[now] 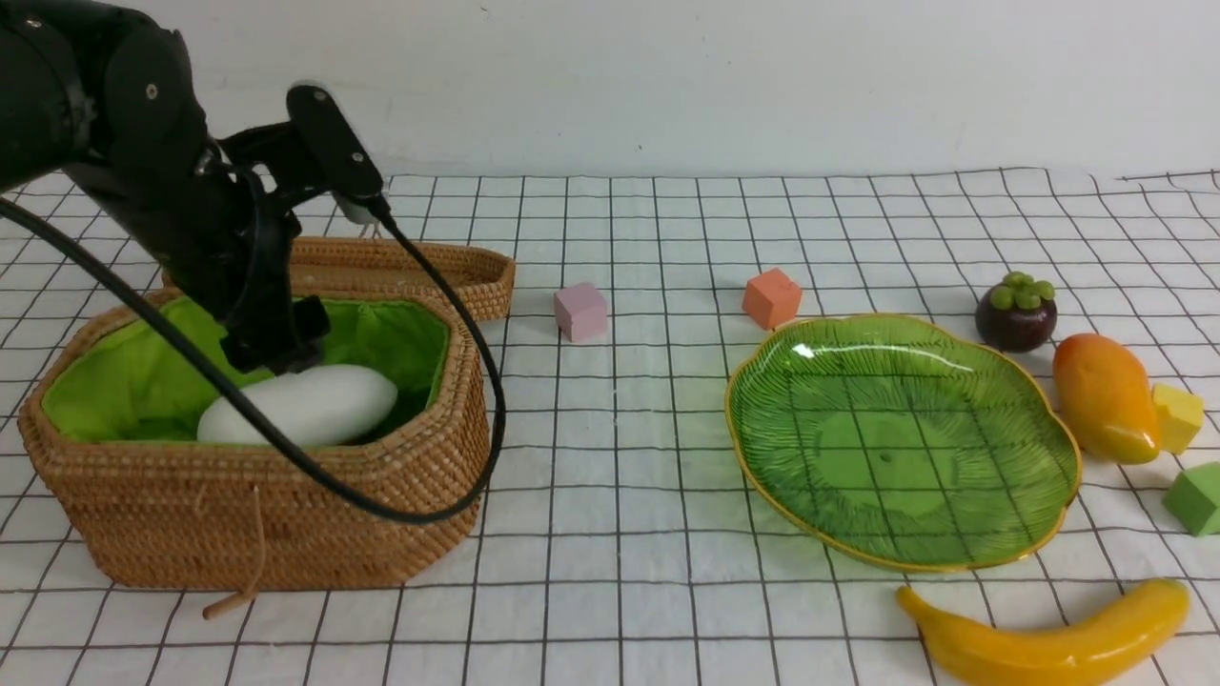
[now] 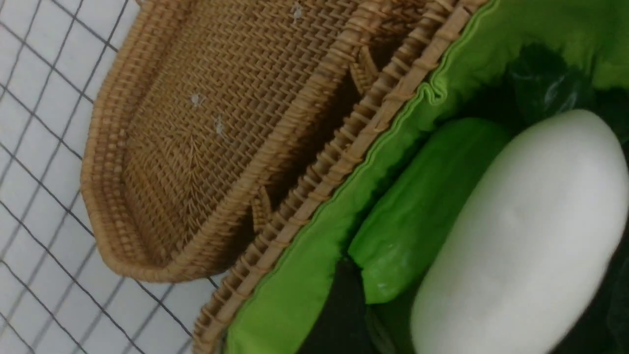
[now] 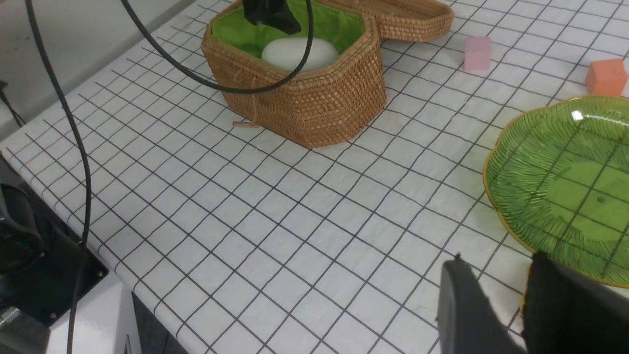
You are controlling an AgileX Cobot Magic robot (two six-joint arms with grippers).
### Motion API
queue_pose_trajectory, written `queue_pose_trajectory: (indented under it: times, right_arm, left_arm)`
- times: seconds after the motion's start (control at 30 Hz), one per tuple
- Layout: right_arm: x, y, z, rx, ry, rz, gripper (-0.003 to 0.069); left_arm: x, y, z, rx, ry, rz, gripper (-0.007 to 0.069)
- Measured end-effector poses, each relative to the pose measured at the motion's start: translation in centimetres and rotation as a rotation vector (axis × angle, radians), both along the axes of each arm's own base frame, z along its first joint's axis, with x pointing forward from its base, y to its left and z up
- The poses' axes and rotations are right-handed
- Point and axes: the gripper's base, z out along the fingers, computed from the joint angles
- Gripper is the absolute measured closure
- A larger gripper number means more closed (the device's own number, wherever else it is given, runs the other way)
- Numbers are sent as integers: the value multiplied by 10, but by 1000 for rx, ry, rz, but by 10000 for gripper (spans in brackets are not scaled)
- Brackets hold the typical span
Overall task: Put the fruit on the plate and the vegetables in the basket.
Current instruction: Take a daikon with your left arm and place it on the basket on the left, then use the right arm to grab a banana and put it into the right plate
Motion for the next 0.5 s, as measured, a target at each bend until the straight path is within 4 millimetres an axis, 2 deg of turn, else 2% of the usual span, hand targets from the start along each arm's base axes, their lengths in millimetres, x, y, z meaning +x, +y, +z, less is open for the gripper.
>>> queue_pose_trajectory:
  times: [0.07, 0.17, 0.23, 0.27, 0.3, 0.33, 0.37, 0.4, 0.43, 0.5]
  right_arm:
    - [3, 2, -1, -34, -1, -18, 444]
    - [8, 11, -5, -115, 12, -46, 443]
    - [15, 23, -9, -203, 13, -70, 442]
    - [17, 26, -9, -218, 13, -71, 442]
    - [23, 40, -12, -304, -5, -67, 442]
    - [24, 42, -13, -314, -8, -65, 442]
    - [28, 54, -16, -381, -24, -47, 442]
    - [31, 60, -18, -418, -29, -35, 442]
    - [32, 65, -20, -443, -32, -26, 442]
    - [38, 84, -28, -533, -30, 2, 442]
  left_arm:
    - [-12, -2, 13, -125, 21, 113, 7]
    - [-29, -7, 33, -321, 44, 261, 127]
    - [-47, -10, 53, -444, 40, 319, 291]
    - [-51, -11, 58, -464, 40, 324, 330]
    - [-75, -17, 74, -525, 38, 308, 512]
    - [-77, -18, 75, -526, 35, 302, 529]
    - [-96, -25, 80, -539, 39, 263, 601]
    - [-113, -31, 83, -549, 42, 221, 634]
    - [-121, -36, 83, -551, 46, 194, 638]
    - [-163, -53, 79, -590, 59, 86, 638]
